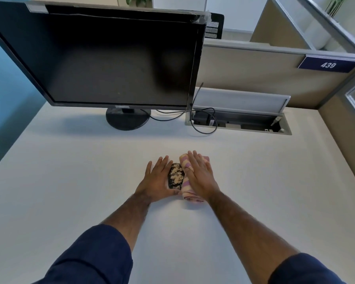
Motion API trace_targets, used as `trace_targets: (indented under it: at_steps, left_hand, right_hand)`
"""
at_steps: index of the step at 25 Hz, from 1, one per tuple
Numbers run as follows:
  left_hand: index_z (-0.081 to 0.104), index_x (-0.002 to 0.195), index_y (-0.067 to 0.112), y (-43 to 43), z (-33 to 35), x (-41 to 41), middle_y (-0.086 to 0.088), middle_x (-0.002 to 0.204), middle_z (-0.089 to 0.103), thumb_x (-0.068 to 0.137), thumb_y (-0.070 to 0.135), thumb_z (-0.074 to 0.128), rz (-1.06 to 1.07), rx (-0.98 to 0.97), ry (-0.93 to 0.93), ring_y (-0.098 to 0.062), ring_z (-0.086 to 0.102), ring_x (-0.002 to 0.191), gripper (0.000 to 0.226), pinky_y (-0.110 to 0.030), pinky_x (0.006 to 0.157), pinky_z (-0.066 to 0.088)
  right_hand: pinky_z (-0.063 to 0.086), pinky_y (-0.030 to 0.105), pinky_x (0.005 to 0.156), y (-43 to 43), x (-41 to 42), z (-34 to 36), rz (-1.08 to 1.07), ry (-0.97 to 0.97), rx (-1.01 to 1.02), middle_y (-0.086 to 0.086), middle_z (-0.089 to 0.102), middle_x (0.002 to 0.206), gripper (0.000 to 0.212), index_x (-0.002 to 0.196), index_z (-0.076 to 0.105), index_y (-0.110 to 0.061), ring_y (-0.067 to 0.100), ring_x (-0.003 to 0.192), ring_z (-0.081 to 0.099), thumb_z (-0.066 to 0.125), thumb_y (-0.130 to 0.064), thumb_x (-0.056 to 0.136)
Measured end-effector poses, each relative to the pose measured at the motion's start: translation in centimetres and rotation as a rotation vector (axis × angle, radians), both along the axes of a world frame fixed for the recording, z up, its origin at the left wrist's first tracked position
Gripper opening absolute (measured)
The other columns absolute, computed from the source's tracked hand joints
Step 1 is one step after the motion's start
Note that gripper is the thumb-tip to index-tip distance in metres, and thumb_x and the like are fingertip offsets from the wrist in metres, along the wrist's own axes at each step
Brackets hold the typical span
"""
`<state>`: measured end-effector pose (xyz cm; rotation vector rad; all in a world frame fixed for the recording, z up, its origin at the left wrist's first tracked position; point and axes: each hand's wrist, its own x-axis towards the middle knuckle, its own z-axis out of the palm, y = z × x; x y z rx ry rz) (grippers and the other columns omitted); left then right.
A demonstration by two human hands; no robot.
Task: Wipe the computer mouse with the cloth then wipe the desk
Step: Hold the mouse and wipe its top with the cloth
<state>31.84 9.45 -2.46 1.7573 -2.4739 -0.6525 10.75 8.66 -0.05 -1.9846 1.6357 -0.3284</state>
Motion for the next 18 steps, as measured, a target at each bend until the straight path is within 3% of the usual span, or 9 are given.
trace_targets:
  at_steps: [7,18]
  left_hand:
    - [0.0,0.164,0.021,-0.3,-0.6,0.1,0.0,0.172,-0.008,0.076,0.091,0.046,-0.01,0.008,-0.015,-0.015,-0.016,0.156,0.121,-0.047,0.124,-0.015]
    - [-0.003,0.164,0.021,-0.6,-0.6,0.2,0.004,0.171,-0.015,0.078,0.088,0.045,-0.025,0.029,0.011,-0.015,-0.021,0.155,0.119,-0.047,0.123,-0.018]
  right_hand:
    - [-0.012,0.045,0.119,-1.0,1.5,-0.1,0.095,0.11,-0.023,-0.016,-0.012,0.166,0.067,0.159,-0.002,-0.04,0.006,0.15,-0.019,0.014,-0.065,0.099]
    - [-0.009,0.054,0.121,-1.3,1.8,0.3,0.19,0.226,0.052,-0.011,0.008,0.169,0.075,0.161,0.012,-0.032,0.012,0.155,-0.006,0.029,-0.066,0.096]
